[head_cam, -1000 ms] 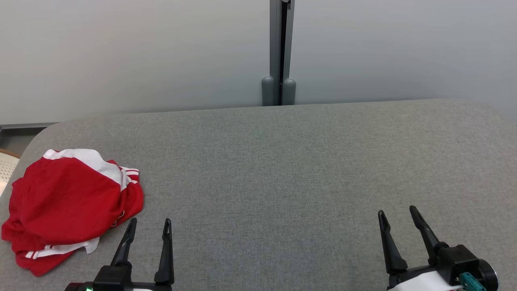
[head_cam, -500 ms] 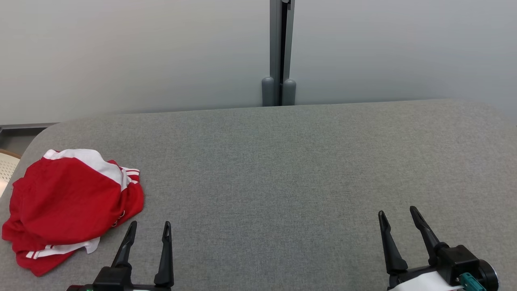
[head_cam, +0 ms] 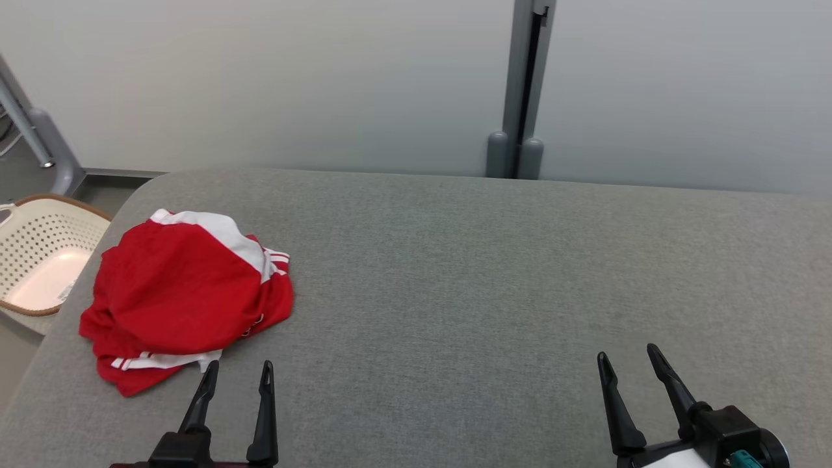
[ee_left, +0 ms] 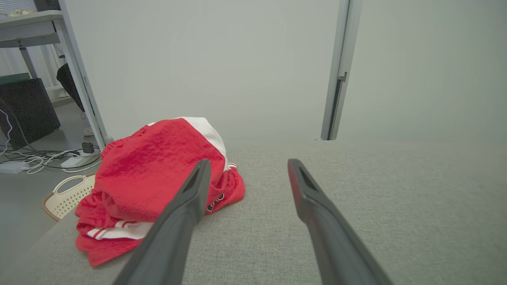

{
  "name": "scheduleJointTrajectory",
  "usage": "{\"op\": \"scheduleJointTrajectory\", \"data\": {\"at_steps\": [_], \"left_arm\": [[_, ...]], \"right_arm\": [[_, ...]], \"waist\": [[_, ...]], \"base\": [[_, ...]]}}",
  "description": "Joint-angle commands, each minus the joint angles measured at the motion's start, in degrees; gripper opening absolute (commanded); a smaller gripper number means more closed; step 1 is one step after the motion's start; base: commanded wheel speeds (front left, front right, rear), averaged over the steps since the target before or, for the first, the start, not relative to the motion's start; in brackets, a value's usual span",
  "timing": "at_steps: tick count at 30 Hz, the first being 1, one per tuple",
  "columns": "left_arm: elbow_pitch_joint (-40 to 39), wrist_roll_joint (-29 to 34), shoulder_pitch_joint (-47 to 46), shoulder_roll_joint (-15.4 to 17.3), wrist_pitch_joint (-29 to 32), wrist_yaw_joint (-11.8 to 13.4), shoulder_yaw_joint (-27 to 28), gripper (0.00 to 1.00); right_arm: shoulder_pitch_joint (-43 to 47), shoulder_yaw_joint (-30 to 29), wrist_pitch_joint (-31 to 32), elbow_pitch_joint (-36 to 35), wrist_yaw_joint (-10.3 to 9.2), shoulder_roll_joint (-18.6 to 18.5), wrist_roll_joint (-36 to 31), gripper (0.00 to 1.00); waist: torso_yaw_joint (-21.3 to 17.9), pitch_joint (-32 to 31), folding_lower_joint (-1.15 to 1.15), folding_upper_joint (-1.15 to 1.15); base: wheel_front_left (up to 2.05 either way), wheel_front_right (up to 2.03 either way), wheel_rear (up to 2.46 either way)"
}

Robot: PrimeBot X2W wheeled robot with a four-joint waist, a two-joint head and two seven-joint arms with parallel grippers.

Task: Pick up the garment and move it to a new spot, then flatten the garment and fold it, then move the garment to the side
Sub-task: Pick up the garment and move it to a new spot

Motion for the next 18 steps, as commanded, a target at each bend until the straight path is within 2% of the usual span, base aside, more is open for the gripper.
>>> {"op": "scheduleJointTrajectory", "data": {"at_steps": [1, 6, 18], "left_arm": [[-0.07, 0.31, 0.86, 0.26, -0.02, -0.05, 0.45, 1.00], [-0.05, 0.46, 1.29, 0.25, -0.02, -0.26, 0.92, 1.00], [-0.75, 0.45, 3.06, 0.25, -0.02, -0.23, 1.60, 1.00]], "right_arm": [[0.42, 0.67, -0.16, -0.18, -0.02, -0.18, 0.41, 1.00], [1.16, 1.49, -0.15, -0.08, -0.02, -0.19, 0.88, 1.00], [2.14, 2.79, -0.13, 0.00, -0.02, -0.19, 1.03, 1.00]], "waist": [[3.84, -0.65, 0.00, 0.00], [9.00, -1.32, 0.00, 0.00], [17.11, -1.79, 0.00, 0.00]], "base": [[0.00, 0.00, 0.00], [0.00, 0.00, 0.00], [0.00, 0.00, 0.00]]}}
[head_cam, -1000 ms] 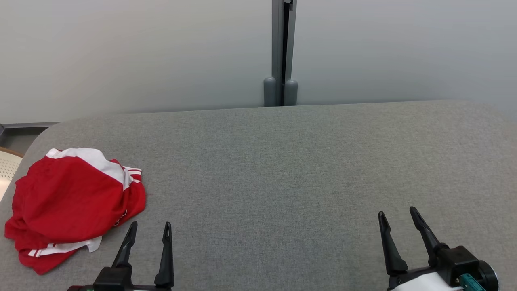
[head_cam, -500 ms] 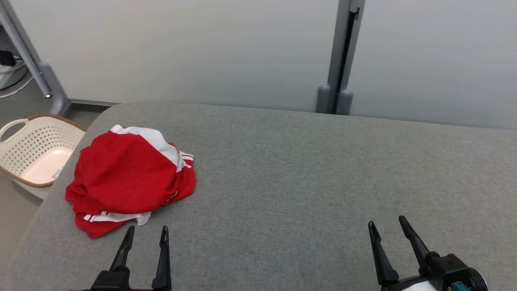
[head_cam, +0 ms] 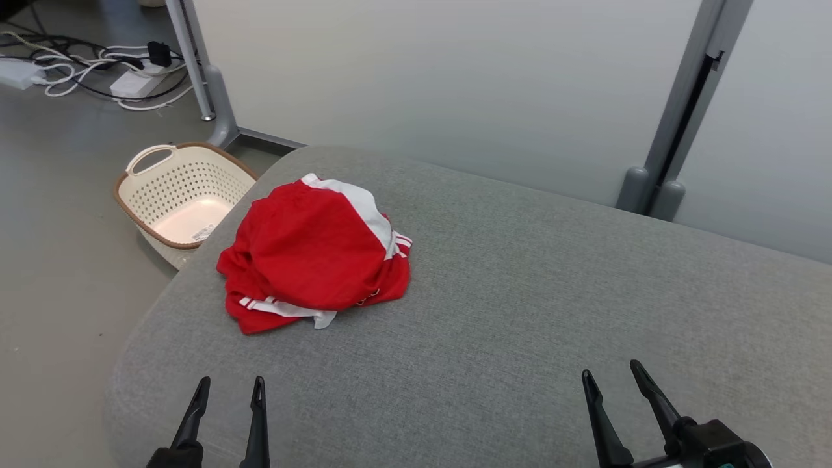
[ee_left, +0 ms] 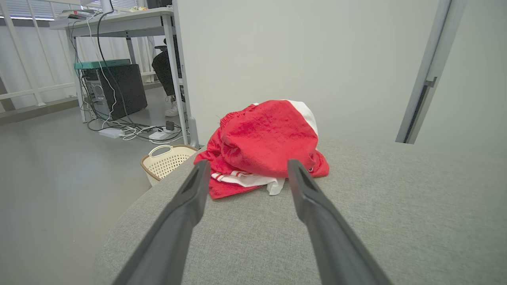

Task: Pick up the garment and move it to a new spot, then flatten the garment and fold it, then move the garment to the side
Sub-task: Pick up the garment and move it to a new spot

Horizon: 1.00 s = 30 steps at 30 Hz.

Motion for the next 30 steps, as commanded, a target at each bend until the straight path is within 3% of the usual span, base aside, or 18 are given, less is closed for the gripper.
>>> {"op": "scheduleJointTrajectory", "data": {"at_steps": [1, 12, 17, 22, 25, 30], "left_arm": [[-0.18, 0.15, 0.65, 0.25, -0.02, -0.03, 0.28, 1.00], [-0.72, 1.37, -0.89, 0.22, -0.02, -0.41, 1.06, 1.00], [-1.53, 2.96, -6.12, 1.16, -0.02, -2.66, 2.36, 1.00], [-2.51, 3.81, -17.72, 3.76, -0.02, -5.40, 3.65, 1.00], [0.34, 2.71, -25.14, 5.37, -0.01, -6.90, 4.46, 1.00], [14.92, -0.45, -39.20, 9.01, 2.02, -9.20, 2.86, 1.00]], "right_arm": [[0.75, 0.10, -0.10, -0.01, -0.02, -0.18, 0.07, 1.00], [-0.31, 0.78, -0.10, 0.22, -0.02, -0.19, -0.80, 1.00], [-1.16, -0.09, -0.10, 0.03, -0.02, -0.18, -2.39, 1.00], [-2.96, -1.98, -0.10, -0.28, -0.02, -0.20, -5.93, 1.00], [-4.06, -2.83, -0.10, -0.43, -0.02, -0.82, -7.67, 1.00], [-6.08, -3.55, -0.10, -1.23, -0.03, -3.16, -8.68, 1.00]], "waist": [[1.83, -0.16, 0.00, 0.00], [4.28, 1.53, 0.00, 0.00], [3.93, 4.75, 0.00, 0.00], [2.41, 10.82, 0.00, 0.00], [1.40, 14.05, 0.00, 0.00], [-0.82, 19.00, 0.00, 0.00]], "base": [[0.00, 0.00, 0.00], [0.00, 0.00, 0.00], [0.00, 0.00, 0.00], [0.00, 0.00, 0.00], [0.00, 0.00, 0.00], [0.00, 0.00, 0.00]]}}
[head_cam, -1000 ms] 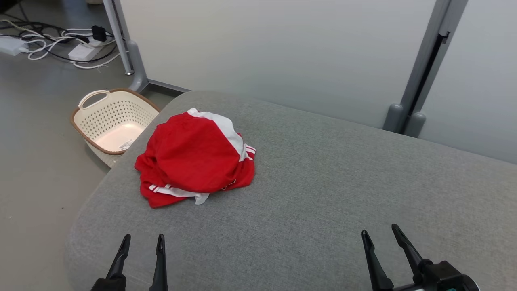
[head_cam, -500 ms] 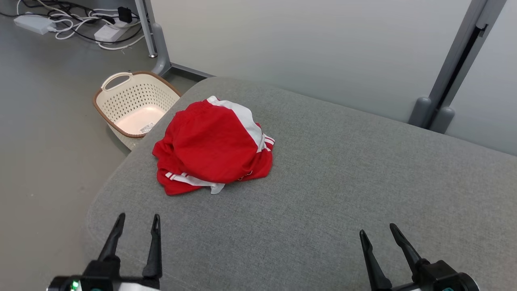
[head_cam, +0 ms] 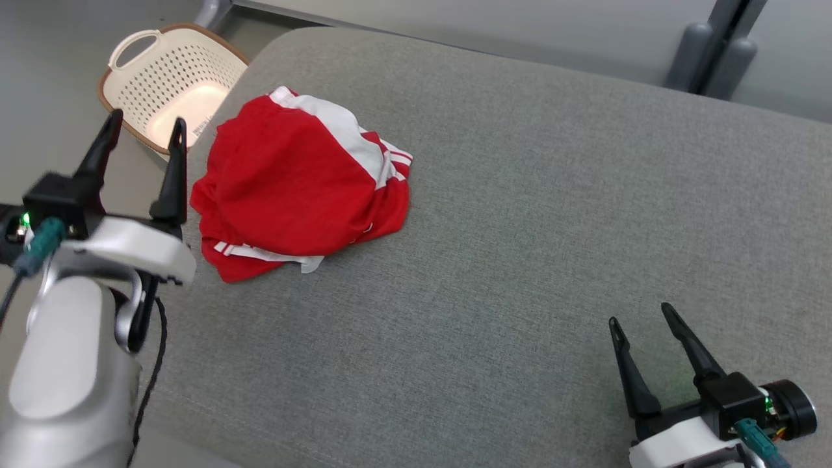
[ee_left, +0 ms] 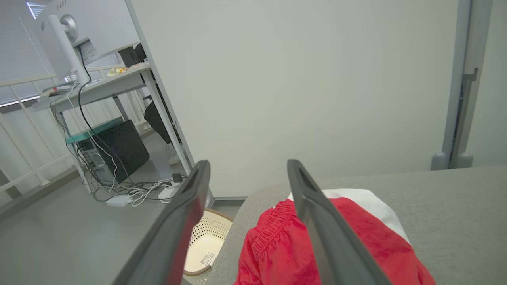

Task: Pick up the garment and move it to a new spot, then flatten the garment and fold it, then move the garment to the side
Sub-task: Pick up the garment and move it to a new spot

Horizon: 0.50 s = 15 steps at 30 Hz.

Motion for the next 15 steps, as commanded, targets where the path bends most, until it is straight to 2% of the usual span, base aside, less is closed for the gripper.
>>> {"op": "scheduleJointTrajectory", "data": {"at_steps": [1, 4, 9, 14, 15], "left_arm": [[3.91, -1.88, -5.04, 0.90, 2.49, -0.39, -0.54, 1.00], [9.48, -4.10, -9.91, 2.19, 6.77, -0.75, -2.03, 1.00], [19.20, -12.92, -18.33, 5.30, 15.33, -0.72, -8.10, 1.00], [24.56, -20.23, -20.82, 7.72, 17.46, -0.75, -13.89, 1.00], [26.09, -22.07, -20.93, 8.83, 17.35, -0.76, -16.46, 1.00]], "right_arm": [[-1.32, -0.47, -0.10, -0.45, -0.04, -0.97, -0.38, 1.00], [-2.36, -0.49, -0.10, -0.86, -0.04, -1.78, -0.43, 1.00], [-4.25, -0.65, -0.10, -1.63, -0.04, -3.19, -0.19, 1.00], [-4.72, -0.93, -0.10, -2.51, -0.04, -3.76, 0.17, 1.00], [-4.69, -0.85, -0.08, -2.42, -0.05, -4.09, 0.18, 1.00]], "waist": [[-2.78, 4.21, 0.00, 0.00], [-3.97, 6.04, 0.00, 0.00], [-7.12, 9.51, 0.00, 0.00], [-9.44, 12.37, 0.00, 0.00], [-9.82, 13.37, 0.00, 0.00]], "base": [[0.00, 0.00, 0.00], [0.00, 0.00, 0.00], [0.00, 0.00, 0.00], [0.00, 0.00, 0.00], [0.00, 0.00, 0.00]]}}
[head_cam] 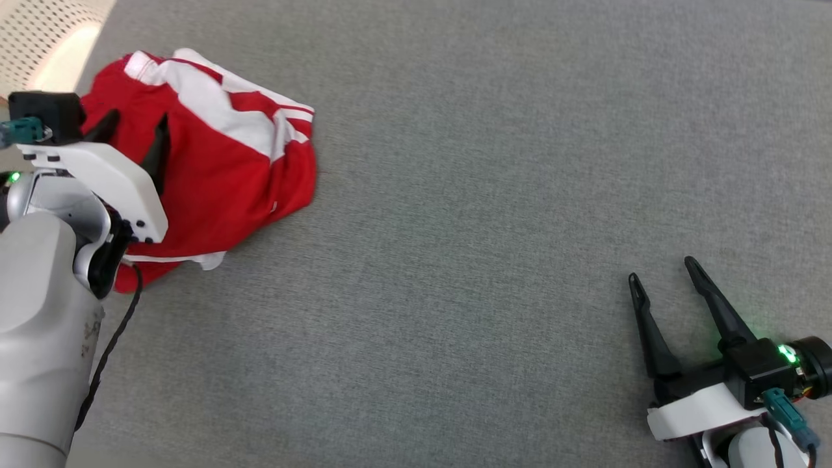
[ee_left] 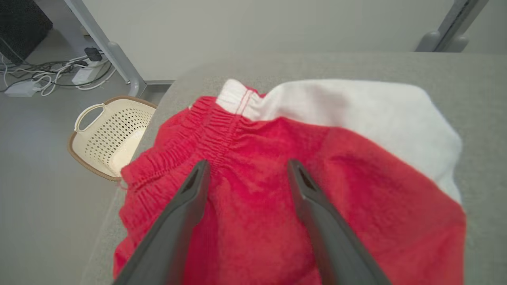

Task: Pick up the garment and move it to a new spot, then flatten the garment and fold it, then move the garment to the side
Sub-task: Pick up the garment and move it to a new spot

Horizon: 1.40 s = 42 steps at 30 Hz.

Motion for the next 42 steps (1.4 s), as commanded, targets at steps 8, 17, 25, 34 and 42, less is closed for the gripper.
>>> {"op": "scheduleJointTrajectory", "data": {"at_steps": [8, 17, 25, 34, 42], "left_arm": [[5.47, -5.34, 0.88, 2.26, -1.71, -0.01, -7.90, 1.00], [5.84, -10.69, 1.37, 2.93, -8.86, -0.01, -15.68, 0.00], [1.48, -10.70, 0.63, 6.37, -18.62, -0.02, -17.50, 0.00], [-9.27, -10.24, 1.74, 9.23, -19.11, 0.46, -12.57, 0.00], [-21.96, -13.76, 4.49, 9.78, -17.37, 1.98, -9.86, 0.00]], "right_arm": [[-0.36, 0.03, 0.03, 0.97, -0.10, -0.49, 0.30, 1.00], [-1.07, 0.90, 0.00, 0.96, -0.09, 0.46, 0.70, 1.00], [0.47, 1.20, -0.06, 2.16, -0.08, 3.22, 1.79, 1.00], [2.51, 2.06, -0.06, 3.71, -0.08, 5.62, 3.08, 1.00], [1.06, 3.55, -0.06, 3.04, -0.08, 6.03, 7.98, 1.00]], "waist": [[-1.39, 2.39, 0.00, 0.00], [-0.73, -0.18, 0.00, 0.00], [-1.98, -7.19, 0.00, 0.00], [-6.18, -14.79, 0.00, 0.00], [-16.00, -18.14, 0.00, 0.00]], "base": [[0.00, 0.00, 0.00], [0.00, 0.00, 0.00], [0.00, 0.00, 0.00], [0.00, 0.00, 0.00], [0.00, 0.00, 0.00]]}}
